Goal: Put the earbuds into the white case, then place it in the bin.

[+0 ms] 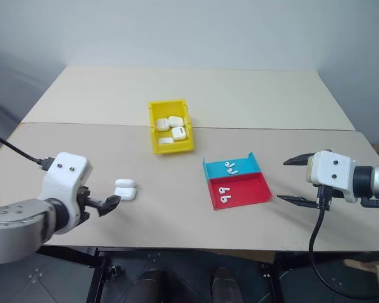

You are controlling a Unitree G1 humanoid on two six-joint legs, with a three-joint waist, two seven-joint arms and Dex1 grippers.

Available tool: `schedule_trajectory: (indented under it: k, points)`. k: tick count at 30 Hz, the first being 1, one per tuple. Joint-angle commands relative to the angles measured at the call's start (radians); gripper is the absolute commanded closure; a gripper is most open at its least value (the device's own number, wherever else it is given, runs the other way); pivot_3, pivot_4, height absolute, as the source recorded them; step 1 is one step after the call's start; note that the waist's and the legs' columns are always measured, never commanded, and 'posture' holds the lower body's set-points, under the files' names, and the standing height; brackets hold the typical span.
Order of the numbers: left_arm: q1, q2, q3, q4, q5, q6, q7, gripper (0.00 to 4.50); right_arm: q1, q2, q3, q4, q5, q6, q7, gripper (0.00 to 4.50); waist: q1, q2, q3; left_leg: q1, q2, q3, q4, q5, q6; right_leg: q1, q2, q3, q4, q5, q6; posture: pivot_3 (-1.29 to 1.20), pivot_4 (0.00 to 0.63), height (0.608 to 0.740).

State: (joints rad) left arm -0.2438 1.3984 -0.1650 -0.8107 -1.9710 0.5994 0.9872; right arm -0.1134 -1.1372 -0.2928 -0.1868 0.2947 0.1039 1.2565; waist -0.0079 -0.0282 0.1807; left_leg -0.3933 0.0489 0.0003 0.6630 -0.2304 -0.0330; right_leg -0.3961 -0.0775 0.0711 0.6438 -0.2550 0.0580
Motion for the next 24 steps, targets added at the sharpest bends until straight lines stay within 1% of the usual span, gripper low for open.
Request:
schedule_trajectory:
  k: [1,4,6,9,13,14,16,18,21,22,24]
  points:
    - [-0.111,-0.179,-0.110,0.054,-0.001,-0.054,0.270,0.00,-0.007,-0.028,-0.027,-0.020,0.009,0.031,-0.002,0.04,0.009,-0.001,0.001,0.002,0.000,-0.001,0.000,0.000,0.000,0.003,0.000,-0.001,-0.001,0.000,0.000,0.00,0.150,0.740]
    - [-0.177,-0.296,-0.151,0.083,-0.001,-0.036,0.384,0.00,0.009,-0.041,-0.041,-0.027,0.011,0.045,0.010,0.04,0.020,-0.002,0.001,0.005,0.000,-0.001,0.000,0.000,0.000,0.007,0.000,-0.001,-0.004,0.001,0.000,0.00,0.150,0.740]
    - [-0.200,-0.336,-0.167,0.099,-0.001,-0.015,0.455,0.00,0.014,-0.048,-0.049,-0.024,0.012,0.049,0.013,0.04,0.021,-0.003,0.000,0.005,-0.001,-0.001,0.000,0.000,0.000,0.007,0.000,-0.001,-0.004,0.001,0.001,0.00,0.150,0.740]
    - [-0.199,-0.388,-0.159,0.121,-0.001,0.004,0.491,0.00,0.031,-0.054,-0.064,-0.023,0.014,0.055,0.017,0.04,0.020,-0.003,0.000,0.005,-0.001,-0.001,0.000,0.000,0.000,0.007,0.000,-0.001,-0.004,0.001,0.001,0.00,0.150,0.740]
    - [-0.208,-0.439,-0.147,0.169,-0.001,0.066,0.481,0.00,0.062,-0.049,-0.079,-0.039,0.009,0.056,0.010,0.04,0.020,-0.002,0.000,0.005,-0.001,-0.001,0.000,0.001,-0.001,0.008,0.000,-0.001,-0.003,0.001,0.001,0.00,0.150,0.740]
    - [-0.213,-0.438,-0.146,0.182,-0.001,0.090,0.469,0.00,0.069,-0.048,-0.083,-0.044,0.009,0.059,0.007,0.04,0.020,-0.002,0.000,0.006,-0.001,-0.001,0.000,0.001,-0.001,0.008,0.000,-0.001,-0.003,0.001,0.001,0.00,0.150,0.740]
    - [-0.213,-0.466,-0.120,0.225,-0.001,0.129,0.433,0.00,0.082,-0.042,-0.091,-0.058,0.011,0.070,0.000,0.04,0.020,-0.002,0.000,0.006,-0.001,-0.001,0.000,0.001,-0.001,0.008,0.000,-0.001,-0.003,0.001,0.001,0.00,0.150,0.740]
    - [-0.266,-0.437,-0.129,0.292,-0.001,0.224,0.393,0.00,0.094,-0.036,-0.091,-0.068,0.007,0.072,-0.011,0.04,0.021,-0.003,0.000,0.005,-0.001,-0.001,0.000,0.001,-0.001,0.008,0.000,-0.001,-0.003,0.001,0.001,0.00,0.150,0.740]
    - [-0.287,-0.455,-0.120,0.345,-0.001,0.292,0.345,0.00,0.112,-0.030,-0.102,-0.083,0.004,0.080,-0.021,0.04,0.020,-0.002,0.000,0.005,-0.001,-0.001,0.000,0.001,-0.002,0.008,0.000,-0.001,-0.003,0.001,0.001,0.00,0.150,0.740]
    - [-0.278,-0.484,-0.101,0.361,-0.001,0.299,0.323,0.00,0.117,-0.028,-0.106,-0.087,0.005,0.086,-0.025,0.04,0.020,-0.002,0.000,0.005,-0.001,-0.001,0.000,0.001,-0.002,0.008,0.000,-0.001,-0.004,0.001,0.001,0.00,0.150,0.740]
    - [-0.275,-0.513,-0.083,0.395,-0.001,0.326,0.304,0.00,0.136,-0.023,-0.116,-0.096,0.002,0.090,-0.035,0.04,0.020,-0.002,0.000,0.005,-0.001,-0.001,0.000,0.001,-0.002,0.008,0.000,-0.001,-0.004,0.001,0.001,0.00,0.150,0.740]
